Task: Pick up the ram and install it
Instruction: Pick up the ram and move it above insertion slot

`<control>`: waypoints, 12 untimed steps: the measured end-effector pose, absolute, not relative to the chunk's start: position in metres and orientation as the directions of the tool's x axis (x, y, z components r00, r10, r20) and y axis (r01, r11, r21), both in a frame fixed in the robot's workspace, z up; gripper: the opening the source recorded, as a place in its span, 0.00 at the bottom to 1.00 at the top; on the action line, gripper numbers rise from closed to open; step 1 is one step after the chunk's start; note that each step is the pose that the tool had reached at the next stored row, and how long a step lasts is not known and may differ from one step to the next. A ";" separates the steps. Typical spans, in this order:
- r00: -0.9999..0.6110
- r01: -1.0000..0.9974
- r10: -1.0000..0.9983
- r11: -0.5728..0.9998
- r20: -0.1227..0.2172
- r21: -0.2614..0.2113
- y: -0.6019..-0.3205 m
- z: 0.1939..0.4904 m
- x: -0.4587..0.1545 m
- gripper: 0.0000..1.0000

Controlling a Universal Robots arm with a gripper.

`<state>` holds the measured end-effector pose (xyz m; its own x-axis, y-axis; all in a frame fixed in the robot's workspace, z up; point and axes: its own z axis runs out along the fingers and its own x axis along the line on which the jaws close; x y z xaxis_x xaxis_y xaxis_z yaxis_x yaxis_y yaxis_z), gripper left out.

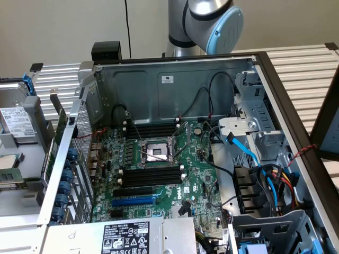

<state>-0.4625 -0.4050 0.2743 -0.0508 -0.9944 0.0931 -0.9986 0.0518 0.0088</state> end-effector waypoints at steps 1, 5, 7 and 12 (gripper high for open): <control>-0.051 -0.999 -0.994 0.052 0.093 0.009 -0.405 0.275 -0.462 0.12; -0.051 -0.999 -0.994 0.052 0.093 0.009 -0.405 0.277 -0.462 0.12; -0.051 -0.999 -0.994 0.052 0.093 0.009 -0.405 0.278 -0.463 0.12; -0.051 -0.999 -0.994 0.052 0.093 0.009 -0.405 0.283 -0.462 0.12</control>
